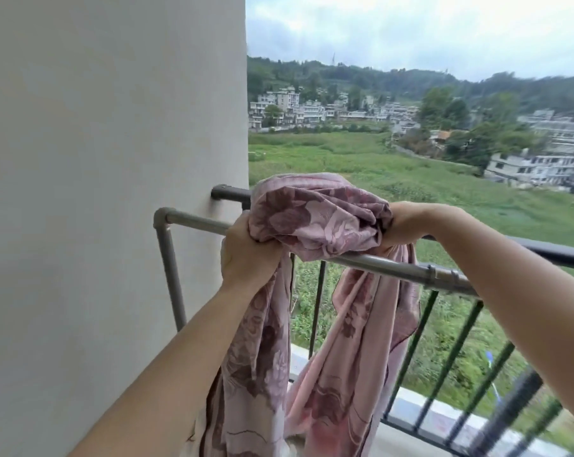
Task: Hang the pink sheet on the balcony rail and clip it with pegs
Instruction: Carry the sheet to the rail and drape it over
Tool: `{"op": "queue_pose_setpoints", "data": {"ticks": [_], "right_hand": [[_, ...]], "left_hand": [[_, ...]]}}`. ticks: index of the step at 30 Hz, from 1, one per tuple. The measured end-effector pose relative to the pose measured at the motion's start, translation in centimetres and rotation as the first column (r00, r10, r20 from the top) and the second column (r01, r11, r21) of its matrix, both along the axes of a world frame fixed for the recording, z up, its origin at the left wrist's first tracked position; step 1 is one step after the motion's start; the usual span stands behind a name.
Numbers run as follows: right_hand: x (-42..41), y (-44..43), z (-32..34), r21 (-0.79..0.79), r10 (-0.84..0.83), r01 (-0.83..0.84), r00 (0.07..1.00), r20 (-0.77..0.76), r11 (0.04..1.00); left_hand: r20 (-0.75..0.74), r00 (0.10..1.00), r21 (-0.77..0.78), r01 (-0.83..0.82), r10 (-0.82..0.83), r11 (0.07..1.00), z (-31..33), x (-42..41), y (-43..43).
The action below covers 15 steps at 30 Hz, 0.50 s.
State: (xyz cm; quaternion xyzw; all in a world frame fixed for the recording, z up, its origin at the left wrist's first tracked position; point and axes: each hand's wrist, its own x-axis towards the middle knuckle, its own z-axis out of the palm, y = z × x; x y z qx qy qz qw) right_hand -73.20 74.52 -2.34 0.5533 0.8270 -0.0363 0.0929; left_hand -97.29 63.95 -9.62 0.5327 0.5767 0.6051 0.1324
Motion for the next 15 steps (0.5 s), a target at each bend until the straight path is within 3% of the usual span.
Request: {"op": "queue_pose_setpoints", "data": {"ticks": [3, 6, 15], "right_hand": [[4.8, -2.0, -0.6, -0.217, -0.183, 0.192, 0.981, 0.06, 0.957], [8.9, -3.8, -1.1, -0.294, -0.282, 0.258, 0.959, -0.042, 0.92], [27.0, -10.3, 0.6, -0.026, -0.194, 0.192, 0.966, -0.171, 0.981]], "left_hand": [[-0.011, 0.998, -0.01, 0.055, -0.055, 0.998, 0.8, 5.0, -0.6], [-0.039, 0.997, -0.01, 0.072, -0.072, 0.997, 2.0, 9.8, -1.7], [0.026, 0.985, 0.069, 0.171, -0.173, 0.983, 4.4, 26.6, -6.8]]}}
